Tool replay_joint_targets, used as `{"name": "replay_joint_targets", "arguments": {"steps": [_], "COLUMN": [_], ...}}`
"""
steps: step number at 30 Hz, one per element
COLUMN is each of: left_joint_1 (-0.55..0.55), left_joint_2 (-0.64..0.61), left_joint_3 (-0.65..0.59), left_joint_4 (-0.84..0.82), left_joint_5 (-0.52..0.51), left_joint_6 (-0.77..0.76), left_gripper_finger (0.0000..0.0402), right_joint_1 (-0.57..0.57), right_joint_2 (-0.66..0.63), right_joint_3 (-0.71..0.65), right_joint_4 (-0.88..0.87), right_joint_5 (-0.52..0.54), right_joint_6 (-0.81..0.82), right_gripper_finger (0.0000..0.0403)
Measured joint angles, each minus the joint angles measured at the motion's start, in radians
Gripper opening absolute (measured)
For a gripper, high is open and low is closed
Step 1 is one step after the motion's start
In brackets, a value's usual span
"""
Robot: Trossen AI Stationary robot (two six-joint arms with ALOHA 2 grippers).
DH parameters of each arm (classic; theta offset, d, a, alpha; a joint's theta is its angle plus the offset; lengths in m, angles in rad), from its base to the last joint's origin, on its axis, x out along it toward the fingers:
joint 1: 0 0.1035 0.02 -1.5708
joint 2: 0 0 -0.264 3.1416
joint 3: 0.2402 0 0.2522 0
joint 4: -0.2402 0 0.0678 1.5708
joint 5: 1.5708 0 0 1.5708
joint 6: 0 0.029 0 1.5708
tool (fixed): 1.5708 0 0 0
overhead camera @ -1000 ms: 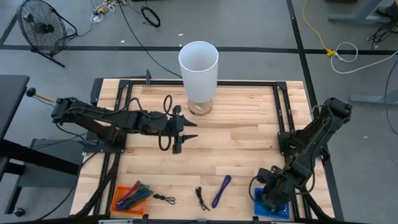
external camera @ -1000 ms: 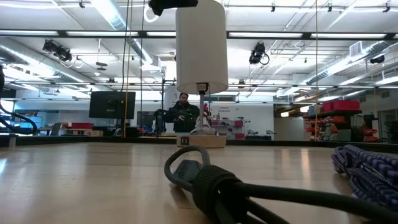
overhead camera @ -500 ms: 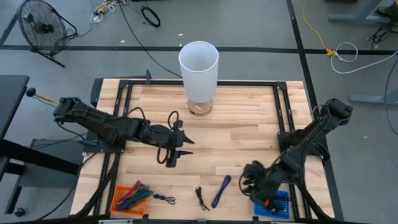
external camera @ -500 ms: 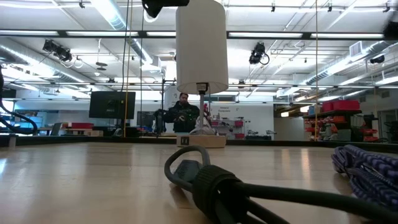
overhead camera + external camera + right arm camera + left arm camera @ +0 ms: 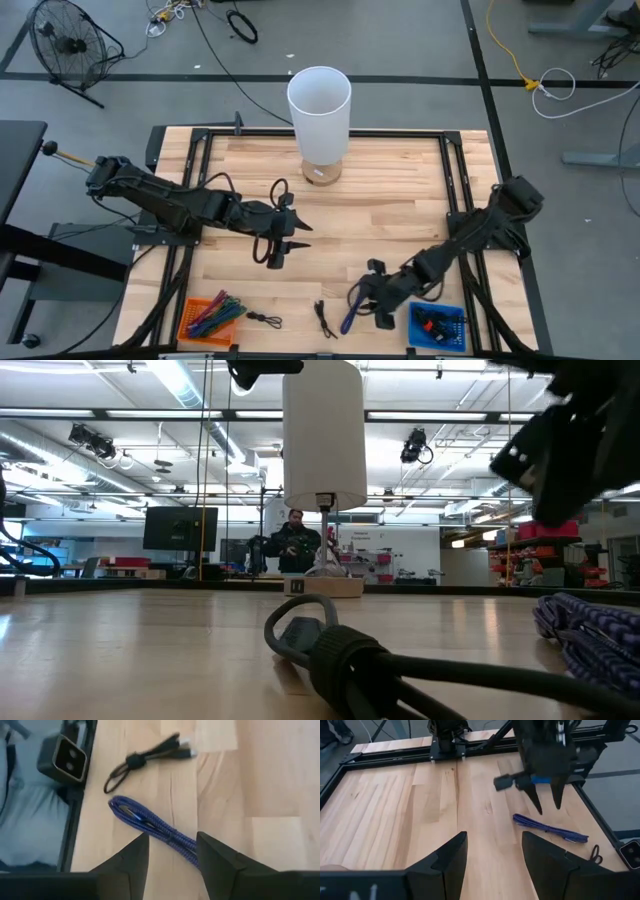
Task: Pick & Place USB Port
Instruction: Put the black and violet charger cable into the orange bin
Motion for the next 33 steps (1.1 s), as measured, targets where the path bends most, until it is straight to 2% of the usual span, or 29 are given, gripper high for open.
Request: {"name": "replay_joint_targets", "arguments": {"steps": [9, 22, 28, 33], "left_joint_1": [0.001, 0.001, 0.001, 0.001], "left_joint_2": [0.000, 0.000, 0.000, 0.000], "left_joint_3": [-0.001, -0.001, -0.001, -0.001], "left_joint_4": [-0.018, -0.044, -0.050, -0.051], "left_joint_5": [0.000, 0.000, 0.000, 0.000], "left_joint_6": [0.000, 0.000, -0.001, -0.001], "left_gripper_finger": [0.0193, 0.0193, 0.0193, 0.0193], "right_joint_1": [-0.040, -0.057, -0.057, -0.058], "right_joint_2": [0.058, 0.113, 0.120, 0.181], "right_joint_3": [0.000, 0.000, 0.001, 0.001], "right_joint_4": [0.054, 0.093, 0.079, 0.098], "right_joint_5": [-0.091, -0.080, -0.072, -0.079], "right_joint_6": [-0.040, -0.107, -0.108, -0.110], "right_gripper_finger": [0.0168, 0.0252, 0.0256, 0.0250]}}
